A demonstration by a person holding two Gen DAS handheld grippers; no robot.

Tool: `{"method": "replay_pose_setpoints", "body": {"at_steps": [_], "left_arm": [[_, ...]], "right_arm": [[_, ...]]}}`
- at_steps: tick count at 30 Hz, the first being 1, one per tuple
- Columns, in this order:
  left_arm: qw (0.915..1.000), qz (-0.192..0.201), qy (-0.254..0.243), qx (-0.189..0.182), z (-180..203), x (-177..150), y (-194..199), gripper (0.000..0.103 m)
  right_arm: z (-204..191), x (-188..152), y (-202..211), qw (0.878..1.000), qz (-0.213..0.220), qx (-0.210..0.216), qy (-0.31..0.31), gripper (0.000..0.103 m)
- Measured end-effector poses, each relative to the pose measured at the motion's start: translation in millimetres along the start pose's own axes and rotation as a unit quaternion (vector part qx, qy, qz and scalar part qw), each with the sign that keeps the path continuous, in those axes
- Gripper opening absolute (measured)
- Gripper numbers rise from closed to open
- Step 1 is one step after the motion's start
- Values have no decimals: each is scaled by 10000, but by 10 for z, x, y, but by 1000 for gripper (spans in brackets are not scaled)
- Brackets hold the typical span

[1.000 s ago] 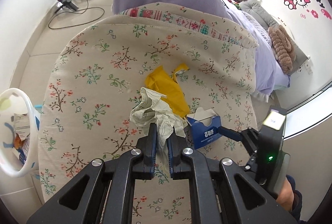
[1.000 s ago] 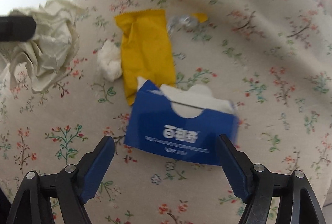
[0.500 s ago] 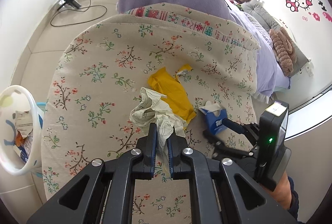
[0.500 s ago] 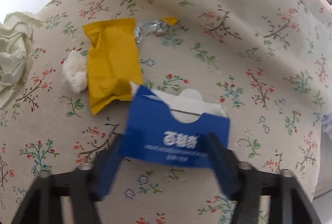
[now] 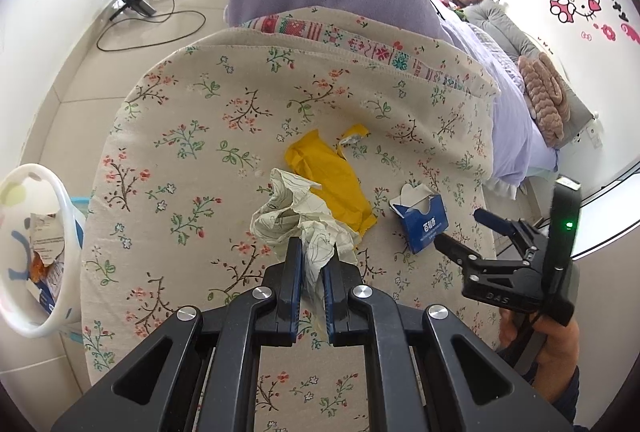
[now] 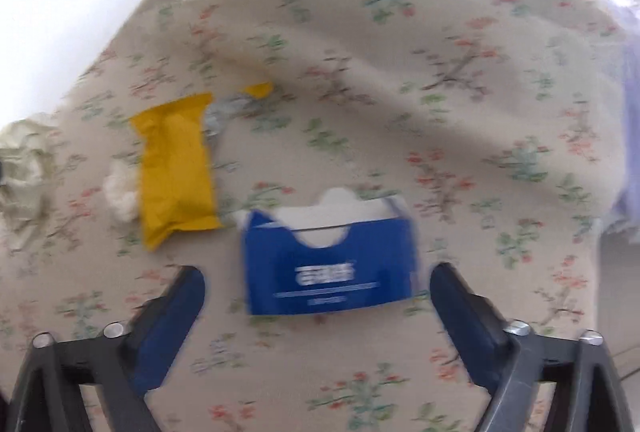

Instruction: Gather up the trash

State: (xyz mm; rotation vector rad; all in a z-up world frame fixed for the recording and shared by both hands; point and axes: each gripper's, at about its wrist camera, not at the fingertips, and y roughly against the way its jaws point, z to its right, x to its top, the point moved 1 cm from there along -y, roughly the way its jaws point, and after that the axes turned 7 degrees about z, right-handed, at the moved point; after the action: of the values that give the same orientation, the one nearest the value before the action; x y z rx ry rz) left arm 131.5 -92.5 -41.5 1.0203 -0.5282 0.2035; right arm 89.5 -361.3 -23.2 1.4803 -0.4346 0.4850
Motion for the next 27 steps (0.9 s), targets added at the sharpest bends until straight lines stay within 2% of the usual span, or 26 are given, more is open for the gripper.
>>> {"method": "replay_pose_setpoints", "body": {"at_steps": [5,9,12,16,18,25,27], "left_arm": [[10000,-41,-50,-22,46,-1,-36,10],[9999,-80,-80,0,53,-16,-57,10],[10000,-85,-42,16,23,-15,-52,10],[10000,-71,-52,-7,24,-15,-32,10],[9999,-78,-64,-19,29,-18,-34,10],[9999,-74,-77,-38,41,-18,-22,10],[9999,-73,-73,-28,40,-16,-25,10]], "right_arm": [[-22,-84,-206,9987,-273,44,-419,94],[-133,-110,-420,9979,-405,-498,31,94],[-132,-106,-486,9973,-396,-611,88,91],[-165,-63,-445,9973,-298,-632,239,72],[-195,-64,-395,9974,-288,-593,294,56],[-253,-80,-318,9983,-256,-329,409,24],[-263,-87,-248,9988,-211,-185,395,5]]}}
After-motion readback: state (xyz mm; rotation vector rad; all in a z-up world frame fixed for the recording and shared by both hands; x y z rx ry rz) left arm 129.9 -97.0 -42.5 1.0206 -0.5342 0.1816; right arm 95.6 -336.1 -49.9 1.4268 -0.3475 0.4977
